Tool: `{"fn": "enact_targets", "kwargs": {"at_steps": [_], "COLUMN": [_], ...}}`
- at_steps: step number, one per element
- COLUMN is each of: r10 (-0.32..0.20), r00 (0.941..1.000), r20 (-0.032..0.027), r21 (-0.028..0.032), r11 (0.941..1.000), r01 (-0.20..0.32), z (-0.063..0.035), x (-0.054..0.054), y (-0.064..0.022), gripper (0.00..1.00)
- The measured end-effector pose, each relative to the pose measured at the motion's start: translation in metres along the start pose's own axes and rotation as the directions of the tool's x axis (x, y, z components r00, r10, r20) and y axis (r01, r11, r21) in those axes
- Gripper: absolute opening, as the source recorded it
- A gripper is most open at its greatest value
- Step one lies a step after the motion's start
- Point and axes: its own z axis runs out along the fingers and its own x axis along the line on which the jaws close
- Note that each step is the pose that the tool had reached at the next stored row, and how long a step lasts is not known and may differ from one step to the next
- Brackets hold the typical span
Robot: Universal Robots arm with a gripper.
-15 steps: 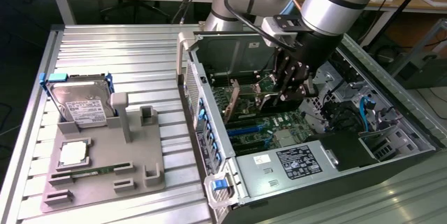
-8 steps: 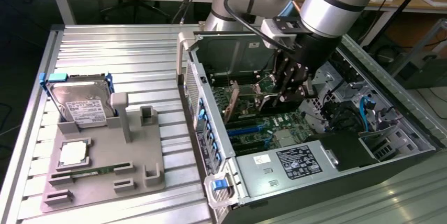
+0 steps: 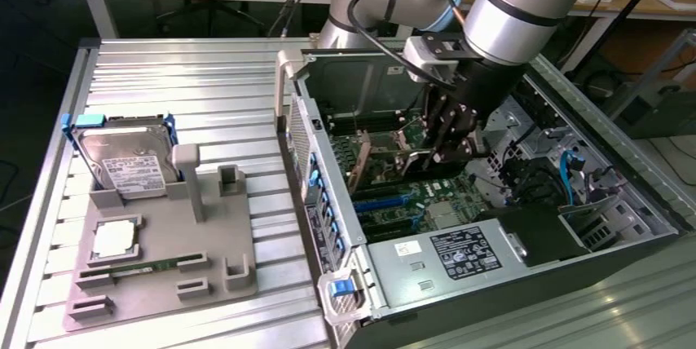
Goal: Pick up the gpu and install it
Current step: 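Insert the gpu into the slot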
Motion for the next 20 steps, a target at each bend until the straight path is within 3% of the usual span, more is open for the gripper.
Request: {"fn": "enact_targets", "kwargs": {"at_steps": [20], "r10": [-0.053], "r00": [0.9986], "r20": [-0.0017], "r21": [-0.001], "r11": [0.9986], "r01": [0.053], "z": [0.018], "x": [0.0], "y": [-0.0006], "gripper": [0.27]}}
